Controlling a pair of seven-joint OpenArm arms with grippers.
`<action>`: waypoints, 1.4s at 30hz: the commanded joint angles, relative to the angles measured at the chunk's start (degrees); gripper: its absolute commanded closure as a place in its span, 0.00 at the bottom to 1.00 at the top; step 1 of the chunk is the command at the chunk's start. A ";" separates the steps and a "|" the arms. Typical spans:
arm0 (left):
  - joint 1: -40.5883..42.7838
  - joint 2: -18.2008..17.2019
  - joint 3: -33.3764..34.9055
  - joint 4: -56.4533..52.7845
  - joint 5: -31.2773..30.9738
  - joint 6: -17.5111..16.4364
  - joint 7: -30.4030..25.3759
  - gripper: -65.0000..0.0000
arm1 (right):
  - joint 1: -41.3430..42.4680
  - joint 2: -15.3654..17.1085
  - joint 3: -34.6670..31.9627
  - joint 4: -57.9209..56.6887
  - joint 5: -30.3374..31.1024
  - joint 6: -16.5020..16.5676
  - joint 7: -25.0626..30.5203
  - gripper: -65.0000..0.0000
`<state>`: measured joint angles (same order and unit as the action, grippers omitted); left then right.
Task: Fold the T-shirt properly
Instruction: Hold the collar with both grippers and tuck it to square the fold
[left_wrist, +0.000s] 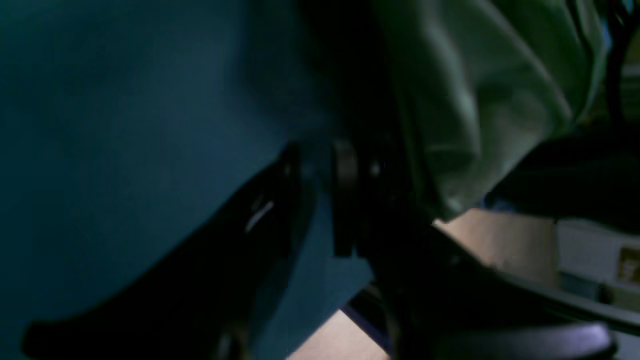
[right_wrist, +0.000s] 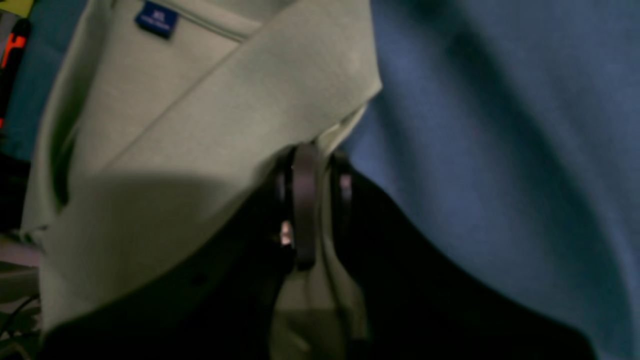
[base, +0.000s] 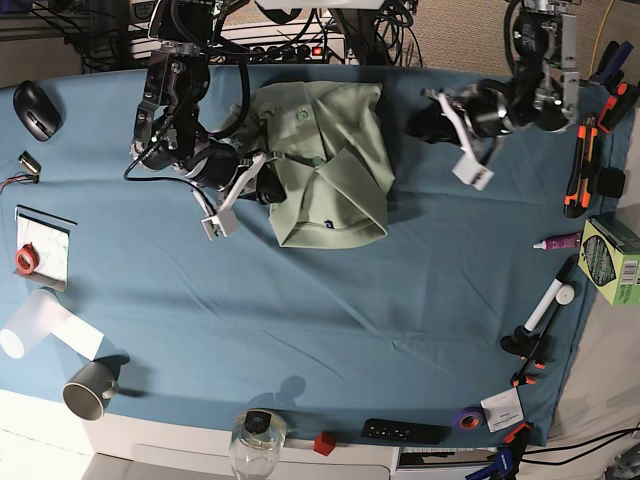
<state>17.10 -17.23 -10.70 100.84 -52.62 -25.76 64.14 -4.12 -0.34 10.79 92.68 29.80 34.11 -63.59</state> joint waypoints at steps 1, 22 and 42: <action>-0.07 -0.59 -1.11 0.66 -3.48 -1.81 1.11 0.75 | 0.48 0.35 0.20 0.72 -2.62 -0.98 -1.01 0.99; 0.57 2.01 7.50 0.72 -5.25 -1.29 0.92 0.42 | 0.46 0.35 0.20 0.72 -2.64 -0.96 -0.90 0.99; 1.14 2.14 12.02 0.72 0.79 0.28 -0.68 1.00 | 0.48 0.37 0.22 0.72 -2.93 -1.01 -0.66 0.99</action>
<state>18.35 -14.90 1.43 100.90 -52.23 -25.43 62.98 -4.12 -0.34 10.81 92.75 29.58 33.91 -63.55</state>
